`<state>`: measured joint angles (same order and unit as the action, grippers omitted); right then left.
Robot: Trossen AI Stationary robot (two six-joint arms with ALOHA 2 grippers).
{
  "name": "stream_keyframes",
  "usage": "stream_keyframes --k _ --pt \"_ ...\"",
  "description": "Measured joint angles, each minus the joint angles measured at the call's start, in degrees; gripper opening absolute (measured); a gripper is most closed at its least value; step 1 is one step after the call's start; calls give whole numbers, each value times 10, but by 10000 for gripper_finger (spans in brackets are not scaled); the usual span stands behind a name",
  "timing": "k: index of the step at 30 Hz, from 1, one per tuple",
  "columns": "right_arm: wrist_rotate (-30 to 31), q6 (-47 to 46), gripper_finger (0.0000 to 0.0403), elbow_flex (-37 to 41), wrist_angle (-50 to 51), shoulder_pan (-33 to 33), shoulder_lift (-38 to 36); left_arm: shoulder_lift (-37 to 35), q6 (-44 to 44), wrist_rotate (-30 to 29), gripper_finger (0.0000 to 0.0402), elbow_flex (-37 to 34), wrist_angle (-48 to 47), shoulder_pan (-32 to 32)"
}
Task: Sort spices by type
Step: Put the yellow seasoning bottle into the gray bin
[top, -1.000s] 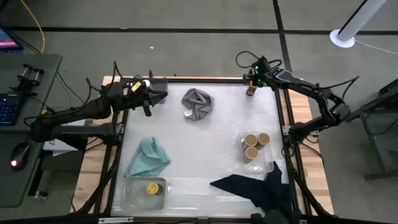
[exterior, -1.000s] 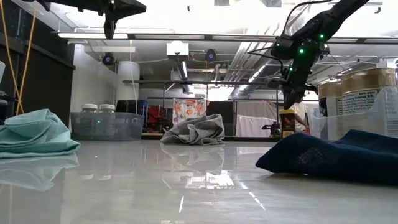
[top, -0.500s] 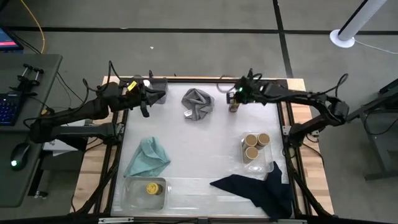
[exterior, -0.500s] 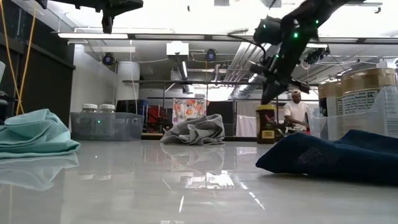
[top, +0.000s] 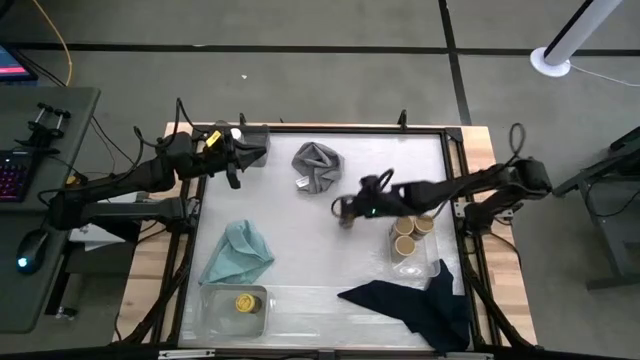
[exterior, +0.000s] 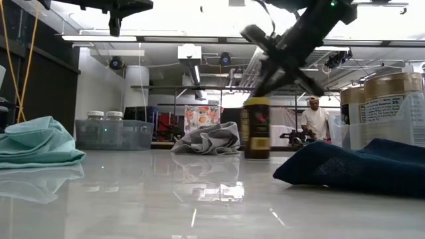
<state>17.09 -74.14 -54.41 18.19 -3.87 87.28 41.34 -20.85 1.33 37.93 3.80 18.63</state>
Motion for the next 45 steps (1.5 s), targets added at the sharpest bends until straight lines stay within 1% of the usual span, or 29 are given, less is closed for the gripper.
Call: stream_keyframes --k 4,7,8,10,13,16,18,21,24,28,31,32,34,36,39,42,43,45 --pt "9 -5 0 -1 -154 -42 67 0 -30 15 10 0 0 -6" --pt "9 9 0 -3 -294 -56 124 0 -48 33 10 0 2 -18" --pt "8 20 0 -11 -323 -58 144 0 -56 34 10 0 4 -24" --pt "1 48 0 -38 -354 -61 179 0 -69 34 10 0 4 -40" --pt "-22 113 0 -96 -366 -64 223 2 -93 33 10 0 12 -69" --pt "-54 196 0 -154 -351 -66 246 15 -112 15 10 0 50 -111" --pt "-57 253 0 -184 -348 -70 244 31 -115 -12 10 0 87 -146" --pt "-60 324 0 -212 -319 -72 213 56 -122 -53 10 0 123 -197" --pt "-61 387 0 -219 -257 -75 172 81 -147 -95 10 0 145 -253" --pt "-35 432 0 -219 -142 -81 96 132 -161 -131 23 14 149 -329" --pt "18 444 0 -219 -35 -95 35 178 -142 -134 49 50 133 -364" --pt "40 441 0 -219 0 -101 16 195 -131 -126 61 68 125 -368" --pt "83 420 0 -219 59 -114 -21 225 -103 -100 91 110 72 -366" --pt "121 382 0 -219 114 -130 -57 257 -65 -67 125 171 -12 -359" --pt "176 316 0 -220 181 -153 -94 302 13 -31 179 279 -216 -349" --pt "227 261 0 -220 226 -178 -118 350 98 -31 231 365 -404 -343" --pt "240 244 0 -220 238 -188 -124 365 121 -34 247 383 -446 -342" --pt "255 216 0 -220 254 -203 -128 388 154 -35 273 398 -489 -337"
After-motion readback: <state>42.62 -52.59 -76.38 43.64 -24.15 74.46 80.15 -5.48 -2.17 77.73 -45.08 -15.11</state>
